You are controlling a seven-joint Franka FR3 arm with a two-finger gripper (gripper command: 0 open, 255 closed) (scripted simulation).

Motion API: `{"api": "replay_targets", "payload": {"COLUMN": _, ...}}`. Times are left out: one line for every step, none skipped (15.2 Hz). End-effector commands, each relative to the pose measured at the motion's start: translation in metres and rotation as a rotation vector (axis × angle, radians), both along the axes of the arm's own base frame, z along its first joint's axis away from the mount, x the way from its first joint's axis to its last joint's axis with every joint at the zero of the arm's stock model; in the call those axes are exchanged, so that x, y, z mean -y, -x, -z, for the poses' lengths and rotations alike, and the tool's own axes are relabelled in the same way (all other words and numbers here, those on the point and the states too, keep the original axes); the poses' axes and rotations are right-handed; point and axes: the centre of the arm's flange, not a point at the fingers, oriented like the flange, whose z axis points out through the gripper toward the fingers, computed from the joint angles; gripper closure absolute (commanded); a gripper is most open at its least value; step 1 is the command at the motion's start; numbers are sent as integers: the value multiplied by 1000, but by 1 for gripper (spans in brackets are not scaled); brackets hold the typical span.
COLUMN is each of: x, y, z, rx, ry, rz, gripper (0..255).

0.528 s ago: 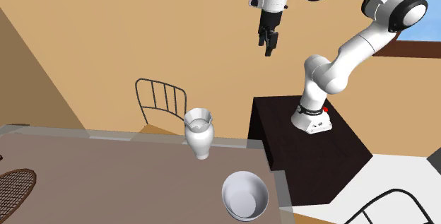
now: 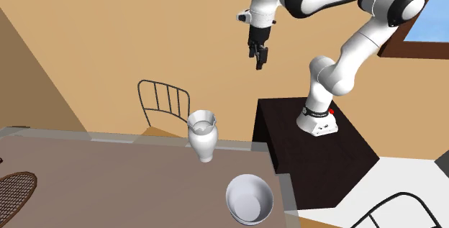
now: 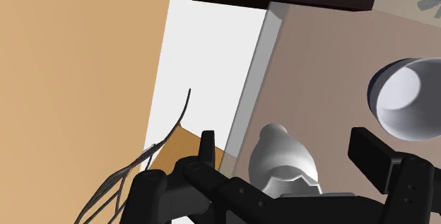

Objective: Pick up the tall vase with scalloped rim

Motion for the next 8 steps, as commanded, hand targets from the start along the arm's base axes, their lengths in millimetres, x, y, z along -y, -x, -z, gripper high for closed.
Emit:
{"api": "replay_targets", "payload": {"x": -11, "y": -20, "z": 20, "rx": -6, "ry": 15, "rz": -27, "gripper": 0}}
{"api": "replay_targets", "payload": {"x": -18, "y": -30, "z": 28, "rx": -9, "ry": 23, "rz": -41, "gripper": 0}}
{"api": "replay_targets", "payload": {"x": -24, "y": -40, "z": 36, "rx": -13, "ry": 31, "rz": -54, "gripper": 0}}
{"api": "replay_targets", "payload": {"x": -30, "y": -50, "z": 44, "rx": -16, "ry": 39, "rz": -67, "gripper": 0}}
{"api": "replay_targets", "payload": {"x": -36, "y": -60, "z": 52, "rx": -20, "ry": 47, "rz": -80, "gripper": 0}}
{"api": "replay_targets", "payload": {"x": -43, "y": -69, "z": 60, "rx": -23, "ry": 54, "rz": -93, "gripper": 0}}
{"api": "replay_targets", "payload": {"x": -49, "y": -78, "z": 68, "rx": -26, "ry": 62, "rz": -106, "gripper": 0}}
{"api": "replay_targets", "payload": {"x": -56, "y": -88, "z": 76, "rx": -30, "ry": 70, "rz": -120, "gripper": 0}}
